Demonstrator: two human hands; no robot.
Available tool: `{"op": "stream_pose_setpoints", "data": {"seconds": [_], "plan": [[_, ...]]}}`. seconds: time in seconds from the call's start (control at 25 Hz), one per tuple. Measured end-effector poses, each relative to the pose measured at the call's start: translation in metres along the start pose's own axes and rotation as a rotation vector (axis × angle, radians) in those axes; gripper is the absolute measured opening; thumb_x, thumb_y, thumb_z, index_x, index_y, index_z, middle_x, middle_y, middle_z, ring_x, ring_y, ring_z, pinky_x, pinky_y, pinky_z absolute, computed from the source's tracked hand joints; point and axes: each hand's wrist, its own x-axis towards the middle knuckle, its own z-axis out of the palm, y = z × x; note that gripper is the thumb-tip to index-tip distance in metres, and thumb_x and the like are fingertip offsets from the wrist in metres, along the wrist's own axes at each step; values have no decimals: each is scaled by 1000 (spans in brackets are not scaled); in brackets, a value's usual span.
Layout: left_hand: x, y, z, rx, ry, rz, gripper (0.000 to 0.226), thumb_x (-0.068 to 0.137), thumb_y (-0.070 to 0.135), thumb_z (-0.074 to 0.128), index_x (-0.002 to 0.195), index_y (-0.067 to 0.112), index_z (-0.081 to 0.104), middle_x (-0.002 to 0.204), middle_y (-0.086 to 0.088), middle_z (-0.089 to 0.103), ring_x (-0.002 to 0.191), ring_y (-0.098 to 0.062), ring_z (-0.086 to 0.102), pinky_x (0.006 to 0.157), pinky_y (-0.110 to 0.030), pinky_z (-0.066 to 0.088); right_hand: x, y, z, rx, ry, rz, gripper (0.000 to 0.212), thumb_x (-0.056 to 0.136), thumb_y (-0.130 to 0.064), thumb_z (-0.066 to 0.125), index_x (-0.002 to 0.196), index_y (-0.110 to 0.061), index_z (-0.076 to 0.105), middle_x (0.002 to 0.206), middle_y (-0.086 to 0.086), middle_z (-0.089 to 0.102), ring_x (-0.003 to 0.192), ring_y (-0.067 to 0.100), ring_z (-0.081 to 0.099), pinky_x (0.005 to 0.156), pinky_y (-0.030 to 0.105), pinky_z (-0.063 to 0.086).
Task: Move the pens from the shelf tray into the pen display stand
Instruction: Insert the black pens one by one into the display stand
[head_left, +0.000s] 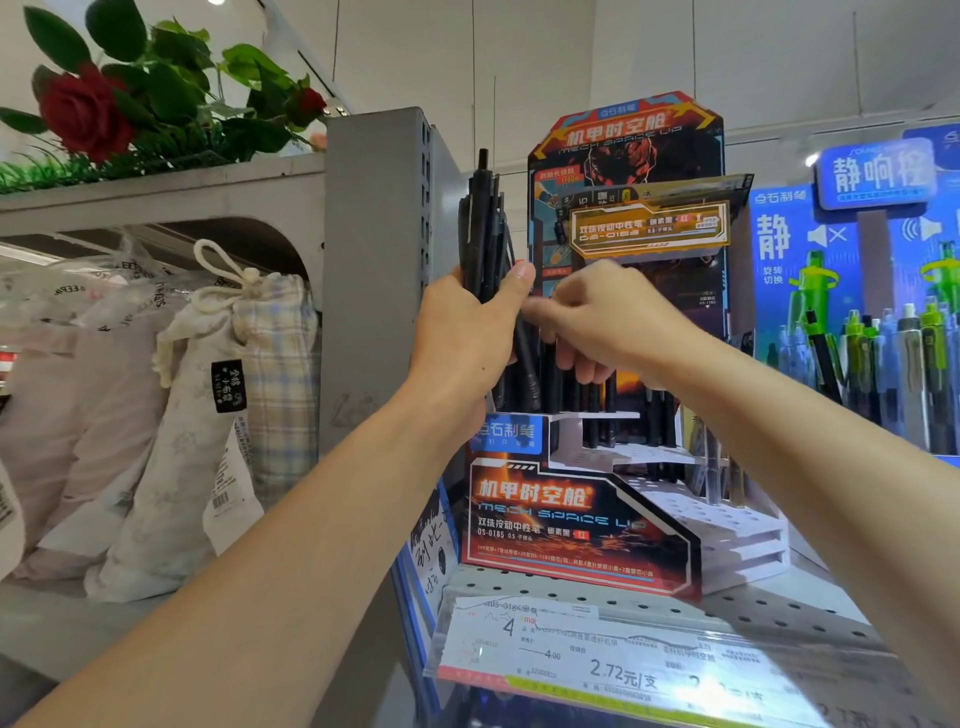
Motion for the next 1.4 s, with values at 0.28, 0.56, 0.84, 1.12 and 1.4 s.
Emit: {"op": "stream_pose_setpoints", "data": {"seconds": [0.28, 0.56, 0.84, 1.12, 1.4], "plan": [[5, 7, 3, -15, 6, 3, 9, 95, 34, 68, 89, 28, 67, 72, 7, 70, 55, -4, 63, 47, -12, 50, -4, 10, -24, 828, -348, 1, 26, 94, -13, 67, 119, -5, 67, 87, 5, 68, 72, 16, 66, 57, 25, 54], [6, 4, 6, 18, -19, 1, 8, 94, 36, 68, 99, 29, 68, 76, 9, 68, 64, -6, 63, 48, -13, 49, -8, 12, -18, 703, -165, 50, 30, 88, -3, 73, 117, -5, 64, 96, 15, 69, 70, 13, 67, 62, 29, 58], [6, 2, 3, 41, 5, 23, 31, 97, 41, 61, 122, 23, 57, 87, 4, 64, 66, -8, 60, 56, -21, 51, -11, 19, -5, 436, -32, 129, 9, 93, -3, 68, 101, -3, 65, 90, 16, 72, 74, 20, 71, 71, 40, 64], [4, 2, 2, 47, 26, 3, 37, 97, 44, 60, 124, 21, 56, 85, 1, 63, 58, -7, 61, 55, -22, 52, -9, 17, 2, 344, -133, 212, 7, 88, -4, 73, 89, -5, 66, 71, 14, 71, 62, 21, 72, 63, 37, 63], [3, 1, 2, 20, 4, 3, 34, 97, 36, 63, 123, 13, 61, 79, -1, 63, 65, -10, 62, 53, -19, 52, -10, 13, 6, 223, -169, 237, 23, 89, -25, 76, 88, -3, 69, 68, 10, 73, 56, 20, 72, 53, 34, 61]]}}
